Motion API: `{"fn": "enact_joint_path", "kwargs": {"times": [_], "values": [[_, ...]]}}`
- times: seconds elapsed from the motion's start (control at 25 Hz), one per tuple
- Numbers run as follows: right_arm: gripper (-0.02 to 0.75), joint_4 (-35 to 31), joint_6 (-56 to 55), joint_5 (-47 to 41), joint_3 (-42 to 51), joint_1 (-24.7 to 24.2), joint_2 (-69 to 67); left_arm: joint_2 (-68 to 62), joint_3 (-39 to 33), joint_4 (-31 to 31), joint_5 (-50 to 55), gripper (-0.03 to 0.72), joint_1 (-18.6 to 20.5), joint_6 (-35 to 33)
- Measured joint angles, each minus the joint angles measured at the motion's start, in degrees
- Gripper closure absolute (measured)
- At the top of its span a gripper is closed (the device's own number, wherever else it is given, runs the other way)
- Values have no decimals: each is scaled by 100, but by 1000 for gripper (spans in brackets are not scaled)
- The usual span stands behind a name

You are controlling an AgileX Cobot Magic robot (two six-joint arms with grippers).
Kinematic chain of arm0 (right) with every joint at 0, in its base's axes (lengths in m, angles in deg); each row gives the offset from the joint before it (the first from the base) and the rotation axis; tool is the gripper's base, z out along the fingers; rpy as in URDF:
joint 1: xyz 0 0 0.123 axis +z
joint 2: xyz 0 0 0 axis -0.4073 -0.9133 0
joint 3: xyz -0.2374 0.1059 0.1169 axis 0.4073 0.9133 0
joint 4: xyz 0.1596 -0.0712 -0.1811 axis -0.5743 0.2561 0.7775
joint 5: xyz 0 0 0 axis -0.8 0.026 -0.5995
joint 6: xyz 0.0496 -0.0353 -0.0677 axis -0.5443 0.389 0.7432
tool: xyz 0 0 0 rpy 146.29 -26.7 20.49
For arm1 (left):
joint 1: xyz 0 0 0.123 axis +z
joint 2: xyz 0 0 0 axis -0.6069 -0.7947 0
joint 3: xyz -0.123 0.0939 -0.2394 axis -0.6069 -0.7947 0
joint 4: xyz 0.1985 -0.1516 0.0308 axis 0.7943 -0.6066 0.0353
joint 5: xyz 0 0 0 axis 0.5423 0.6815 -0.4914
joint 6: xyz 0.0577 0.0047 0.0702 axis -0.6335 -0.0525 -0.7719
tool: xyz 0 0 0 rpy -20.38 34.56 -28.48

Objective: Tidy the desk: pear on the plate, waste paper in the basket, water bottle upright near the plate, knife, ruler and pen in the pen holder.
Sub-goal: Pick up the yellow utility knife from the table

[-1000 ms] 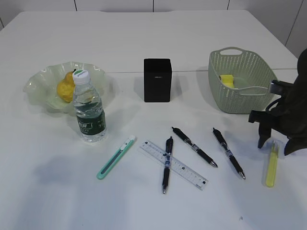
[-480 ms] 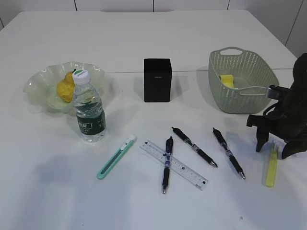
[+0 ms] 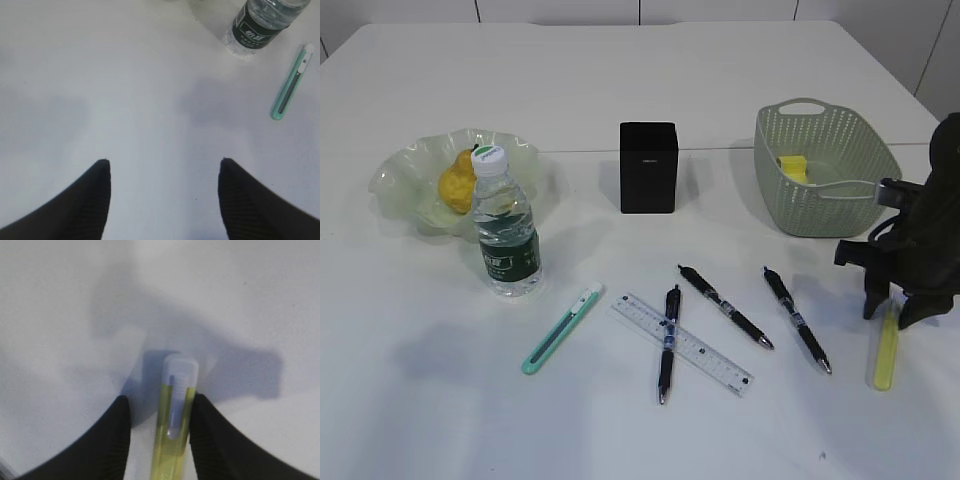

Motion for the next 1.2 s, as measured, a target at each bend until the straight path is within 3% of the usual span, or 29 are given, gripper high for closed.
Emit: {"fn": "enact_joint_path", "kwargs": {"times": [0.24, 0.36, 0.92, 1.2], "values": [[574, 10, 0, 0, 0, 0, 0, 0, 0, 0, 0, 214, 0, 0], [610, 63, -3, 0, 0, 0, 0, 0, 0, 0, 0, 214, 0, 0], [618, 319, 867, -78, -10, 0, 0, 0, 0, 0, 0, 214, 0, 0], [618, -63, 1424, -192, 0, 0, 239, 0, 0, 0, 21, 214, 0, 0]]}}
